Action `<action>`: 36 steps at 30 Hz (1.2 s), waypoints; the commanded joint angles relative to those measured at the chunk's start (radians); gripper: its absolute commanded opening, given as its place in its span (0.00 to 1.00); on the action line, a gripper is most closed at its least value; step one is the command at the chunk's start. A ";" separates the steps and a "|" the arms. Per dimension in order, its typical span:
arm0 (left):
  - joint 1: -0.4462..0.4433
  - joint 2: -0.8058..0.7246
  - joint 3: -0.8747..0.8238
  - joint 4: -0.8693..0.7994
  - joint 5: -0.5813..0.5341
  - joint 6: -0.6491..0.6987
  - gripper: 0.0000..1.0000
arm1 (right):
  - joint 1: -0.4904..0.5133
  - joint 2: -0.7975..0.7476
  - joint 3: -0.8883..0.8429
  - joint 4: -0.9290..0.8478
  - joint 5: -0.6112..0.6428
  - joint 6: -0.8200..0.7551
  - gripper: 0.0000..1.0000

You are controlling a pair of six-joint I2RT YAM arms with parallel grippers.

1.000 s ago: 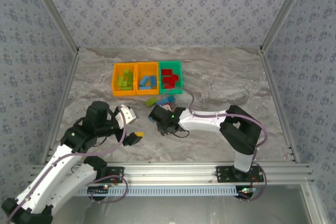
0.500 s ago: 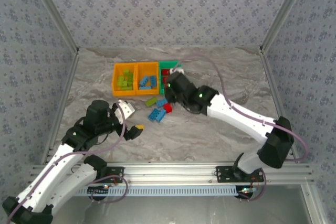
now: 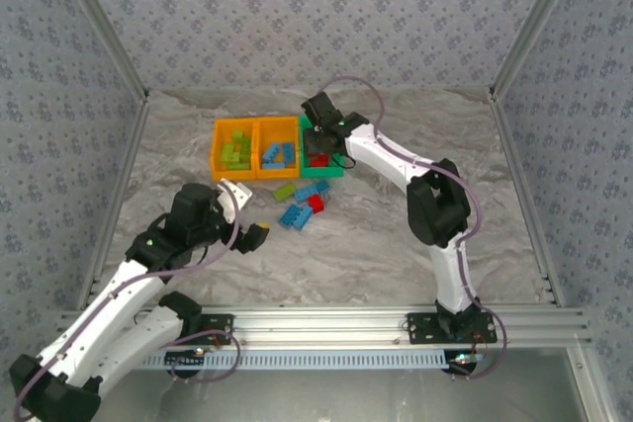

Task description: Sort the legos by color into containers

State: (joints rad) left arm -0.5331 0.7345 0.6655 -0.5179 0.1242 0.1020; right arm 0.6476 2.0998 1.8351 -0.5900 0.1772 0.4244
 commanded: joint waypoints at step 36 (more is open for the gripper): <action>-0.371 0.851 0.309 0.231 -0.302 -0.545 0.69 | 0.368 -1.350 -0.829 -0.339 0.140 0.294 1.00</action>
State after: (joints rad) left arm -0.9016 1.5616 0.9401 -0.3721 -0.1284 -0.4549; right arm 1.0100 0.7471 0.9710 -0.8856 0.2619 0.7185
